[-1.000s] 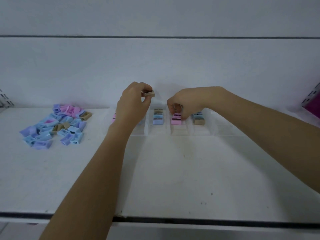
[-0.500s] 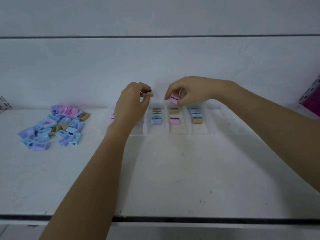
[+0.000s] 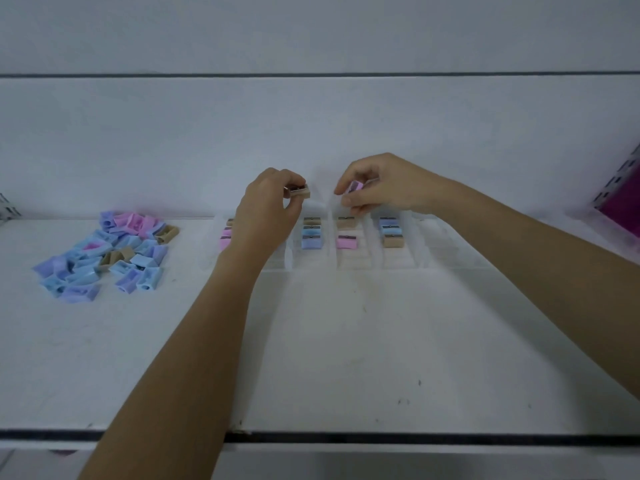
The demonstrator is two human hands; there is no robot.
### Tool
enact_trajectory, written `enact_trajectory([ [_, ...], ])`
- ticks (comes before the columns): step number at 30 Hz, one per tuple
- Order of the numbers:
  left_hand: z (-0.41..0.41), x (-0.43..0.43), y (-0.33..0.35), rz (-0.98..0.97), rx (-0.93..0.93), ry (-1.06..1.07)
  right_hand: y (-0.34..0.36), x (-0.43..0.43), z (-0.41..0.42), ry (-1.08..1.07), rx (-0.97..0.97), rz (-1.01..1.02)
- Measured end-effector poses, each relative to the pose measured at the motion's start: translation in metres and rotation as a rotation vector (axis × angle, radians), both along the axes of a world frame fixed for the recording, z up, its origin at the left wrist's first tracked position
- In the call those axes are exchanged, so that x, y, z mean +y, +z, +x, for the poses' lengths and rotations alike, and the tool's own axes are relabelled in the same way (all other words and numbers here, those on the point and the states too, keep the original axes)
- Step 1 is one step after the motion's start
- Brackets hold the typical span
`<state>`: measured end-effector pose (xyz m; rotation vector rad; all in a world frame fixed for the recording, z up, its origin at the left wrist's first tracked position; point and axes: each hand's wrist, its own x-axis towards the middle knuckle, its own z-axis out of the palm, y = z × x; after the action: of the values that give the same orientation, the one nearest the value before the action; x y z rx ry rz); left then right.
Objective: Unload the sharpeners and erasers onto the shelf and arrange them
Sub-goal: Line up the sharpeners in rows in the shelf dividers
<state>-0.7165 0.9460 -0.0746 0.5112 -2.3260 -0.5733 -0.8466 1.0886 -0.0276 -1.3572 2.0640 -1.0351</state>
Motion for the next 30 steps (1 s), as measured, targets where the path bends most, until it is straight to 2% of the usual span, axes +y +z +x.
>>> enact_trajectory([
  [7, -0.001, 0.002, 0.0, -0.014, -0.018, -0.014, -0.003, 0.003, 0.0, -0.043, 0.028, 0.027],
  [12, -0.003, 0.004, 0.0, -0.021, -0.043, -0.028, -0.004, 0.002, -0.003, -0.027, 0.433, 0.094],
  [24, -0.002, 0.004, -0.001, -0.026, -0.027, -0.047, -0.023, -0.006, 0.001, 0.105, 0.666, 0.256],
  [30, -0.003, 0.004, -0.001, -0.025, -0.038, -0.042, -0.022, -0.006, -0.001, 0.096, 0.687, 0.261],
])
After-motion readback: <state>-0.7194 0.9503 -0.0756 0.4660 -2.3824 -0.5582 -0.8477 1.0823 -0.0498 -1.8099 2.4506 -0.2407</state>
